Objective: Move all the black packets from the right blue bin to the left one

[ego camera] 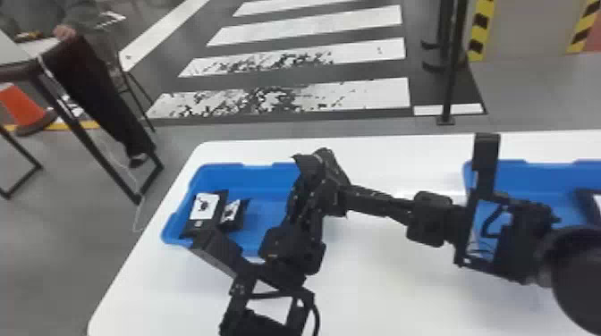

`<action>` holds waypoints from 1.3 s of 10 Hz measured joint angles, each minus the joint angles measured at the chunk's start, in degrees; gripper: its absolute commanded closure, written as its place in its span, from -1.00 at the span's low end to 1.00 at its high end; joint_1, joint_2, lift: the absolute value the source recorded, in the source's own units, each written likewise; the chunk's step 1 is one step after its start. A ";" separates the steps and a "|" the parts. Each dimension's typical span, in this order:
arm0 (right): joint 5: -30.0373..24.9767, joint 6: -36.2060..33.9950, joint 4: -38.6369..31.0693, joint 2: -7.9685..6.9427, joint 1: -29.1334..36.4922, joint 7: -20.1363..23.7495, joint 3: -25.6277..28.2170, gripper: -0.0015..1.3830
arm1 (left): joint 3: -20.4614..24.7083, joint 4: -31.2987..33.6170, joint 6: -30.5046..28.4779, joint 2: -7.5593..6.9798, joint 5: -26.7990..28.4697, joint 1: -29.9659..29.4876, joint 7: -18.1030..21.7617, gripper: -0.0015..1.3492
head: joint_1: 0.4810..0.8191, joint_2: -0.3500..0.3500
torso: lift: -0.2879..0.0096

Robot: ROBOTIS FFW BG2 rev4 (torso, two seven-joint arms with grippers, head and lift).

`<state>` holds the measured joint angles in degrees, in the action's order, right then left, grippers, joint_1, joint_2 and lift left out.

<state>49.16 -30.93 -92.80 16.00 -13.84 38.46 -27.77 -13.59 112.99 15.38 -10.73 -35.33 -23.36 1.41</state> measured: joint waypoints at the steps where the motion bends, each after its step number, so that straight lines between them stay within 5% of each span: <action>1: 0.24 0.27 0.36 -0.01 -0.12 0.11 -0.16 0.69 | -0.11 0.00 0.28 -0.04 0.78 0.09 0.03 0.79 | 0.27 0.81 | -0.20; 3: 0.36 0.85 0.90 -0.09 -0.23 0.12 -0.33 0.52 | -0.23 0.00 0.83 -0.08 1.43 0.17 0.07 0.79 | 0.27 0.80 | -0.20; 5: 1.00 1.25 1.51 -0.16 -0.23 0.08 -0.26 -0.68 | 1.28 -0.42 1.89 0.23 2.15 0.07 -0.09 0.79 | 0.27 0.83 | -0.20; 6: 1.85 1.61 2.12 -0.25 0.01 0.12 0.30 -0.93 | 3.45 -1.79 3.06 0.71 3.99 0.34 -0.73 0.79 | 0.27 0.89 | -0.20; 10: 3.07 2.25 2.22 -0.52 3.73 0.54 6.21 -0.82 | 13.43 -16.89 7.52 1.39 20.21 7.85 -3.12 0.79 | 0.27 1.00 | -0.20; 11: 3.56 2.25 2.45 -0.53 4.31 0.57 6.47 -0.82 | 14.36 -20.33 8.74 1.14 23.09 9.80 -4.01 0.31 | 0.27 1.00 | -0.20; 12: 3.64 2.26 2.48 -0.50 4.59 0.61 6.53 -0.87 | 14.77 -21.51 8.84 0.95 23.50 10.58 -4.34 -0.57 | 0.27 1.00 | -0.20; 13: 3.27 2.46 2.39 -0.39 4.67 0.80 6.68 -0.92 | 15.32 -21.65 9.51 0.94 22.84 10.77 -4.00 -0.94 | 0.27 1.00 | -0.20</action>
<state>52.43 -28.47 -90.41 15.61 -9.16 39.26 -21.09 1.74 91.34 24.90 -9.78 -12.49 -12.59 -2.59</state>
